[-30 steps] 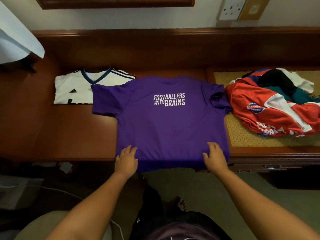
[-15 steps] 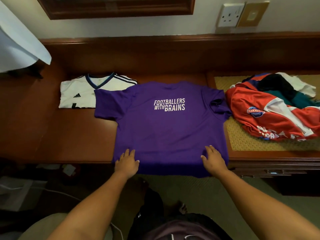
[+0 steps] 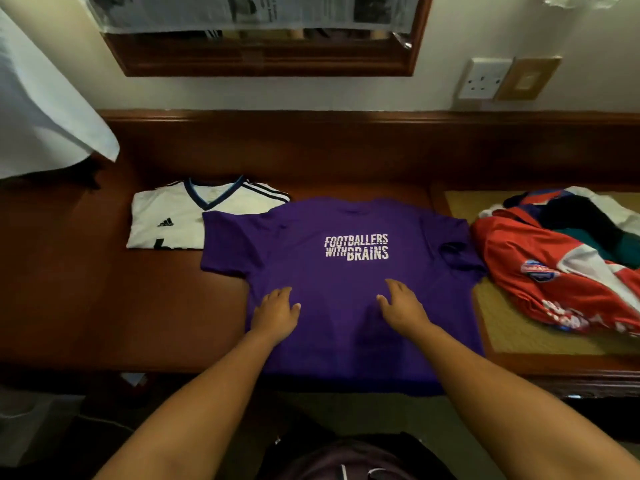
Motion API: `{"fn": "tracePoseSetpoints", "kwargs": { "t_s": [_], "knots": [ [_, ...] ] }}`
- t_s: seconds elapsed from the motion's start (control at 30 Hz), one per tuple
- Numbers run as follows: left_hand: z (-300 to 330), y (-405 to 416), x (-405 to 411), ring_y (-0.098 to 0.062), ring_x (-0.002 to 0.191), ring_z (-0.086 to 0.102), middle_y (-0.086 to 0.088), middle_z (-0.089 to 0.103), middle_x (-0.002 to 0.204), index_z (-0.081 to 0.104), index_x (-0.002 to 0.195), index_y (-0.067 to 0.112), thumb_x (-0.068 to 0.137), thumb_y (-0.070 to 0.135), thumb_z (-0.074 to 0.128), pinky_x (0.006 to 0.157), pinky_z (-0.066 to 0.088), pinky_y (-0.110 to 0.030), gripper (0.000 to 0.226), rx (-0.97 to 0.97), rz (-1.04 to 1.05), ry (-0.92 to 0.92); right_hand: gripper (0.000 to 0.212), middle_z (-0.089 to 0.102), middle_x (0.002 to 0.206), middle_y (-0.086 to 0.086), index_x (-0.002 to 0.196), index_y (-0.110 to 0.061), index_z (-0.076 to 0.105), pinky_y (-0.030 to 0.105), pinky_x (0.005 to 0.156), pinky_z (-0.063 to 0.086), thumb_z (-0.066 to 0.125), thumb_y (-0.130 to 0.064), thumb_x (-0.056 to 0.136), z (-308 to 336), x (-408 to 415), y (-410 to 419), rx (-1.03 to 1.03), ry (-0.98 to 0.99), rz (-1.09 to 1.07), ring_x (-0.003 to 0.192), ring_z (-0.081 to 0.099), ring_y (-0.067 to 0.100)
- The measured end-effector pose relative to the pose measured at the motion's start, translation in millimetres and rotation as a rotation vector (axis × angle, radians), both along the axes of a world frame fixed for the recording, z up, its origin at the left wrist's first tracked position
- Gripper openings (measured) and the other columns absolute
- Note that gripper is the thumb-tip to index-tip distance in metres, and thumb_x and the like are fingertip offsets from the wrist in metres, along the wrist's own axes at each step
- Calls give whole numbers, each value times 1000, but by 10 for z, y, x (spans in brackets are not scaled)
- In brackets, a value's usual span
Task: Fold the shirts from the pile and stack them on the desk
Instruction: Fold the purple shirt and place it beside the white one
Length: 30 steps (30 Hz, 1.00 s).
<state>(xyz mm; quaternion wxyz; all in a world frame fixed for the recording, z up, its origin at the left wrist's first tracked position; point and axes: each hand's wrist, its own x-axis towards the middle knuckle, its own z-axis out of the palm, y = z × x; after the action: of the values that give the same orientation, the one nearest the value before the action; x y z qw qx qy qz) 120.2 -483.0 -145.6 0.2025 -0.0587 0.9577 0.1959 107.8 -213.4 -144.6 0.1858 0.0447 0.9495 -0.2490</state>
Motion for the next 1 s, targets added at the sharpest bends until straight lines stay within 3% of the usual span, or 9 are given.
{"fn": "tracePoseSetpoints", "kwargs": {
  "t_s": [0.13, 0.27, 0.47, 0.67, 0.83, 1.0],
  "knots": [
    [-58, -268, -261, -31, 133, 37, -13, 40, 146, 35, 145, 10, 98, 34, 47, 110, 32, -42, 55, 43, 53, 4, 54, 36, 149, 11, 147, -8, 31, 42, 104, 38, 44, -34, 100, 46, -435, -409, 8, 31, 39, 134, 37, 29],
    [-174, -485, -518, -29, 136, 33, -12, 40, 146, 39, 143, 11, 97, 35, 47, 110, 31, -41, 52, -71, 46, 42, 49, 41, 145, 12, 141, -7, 38, 41, 101, 39, 45, -32, 99, -42, -897, -639, 24, 56, 57, 129, 42, 30],
    [-359, -327, -1239, -26, 147, 7, -8, 17, 159, 28, 149, 18, 100, 39, 38, 118, 12, -44, 54, -165, -101, 139, 55, 16, 159, 13, 147, -12, 29, 51, 115, 21, 42, -36, 100, -362, -1672, -351, 212, 45, 22, 145, 16, 32],
    [-721, -52, -2122, -23, 149, -3, -2, 1, 162, 8, 154, 23, 101, 48, 28, 119, 3, -43, 62, -223, -250, 174, 64, -11, 162, 1, 154, -29, 0, 54, 116, -4, 23, -54, 99, -831, -2182, 49, 350, -21, 33, 148, -12, 28],
    [-1007, -59, -2421, -23, 148, -6, -1, -7, 162, -6, 153, 29, 97, 57, 16, 118, -2, -43, 66, -306, -200, 210, 65, -12, 161, -1, 153, -32, -6, 54, 116, -3, 15, -58, 97, -1000, -2376, 143, 451, 80, 99, 147, -14, 26],
    [-1058, -47, -2630, -22, 149, -7, 0, -8, 162, -6, 152, 30, 96, 59, 15, 118, -2, -44, 66, -325, -175, 243, 65, -9, 162, -1, 153, -31, -4, 54, 116, -2, 17, -58, 97, -1037, -2531, 174, 457, 117, 99, 148, -13, 26]
  ]
}}
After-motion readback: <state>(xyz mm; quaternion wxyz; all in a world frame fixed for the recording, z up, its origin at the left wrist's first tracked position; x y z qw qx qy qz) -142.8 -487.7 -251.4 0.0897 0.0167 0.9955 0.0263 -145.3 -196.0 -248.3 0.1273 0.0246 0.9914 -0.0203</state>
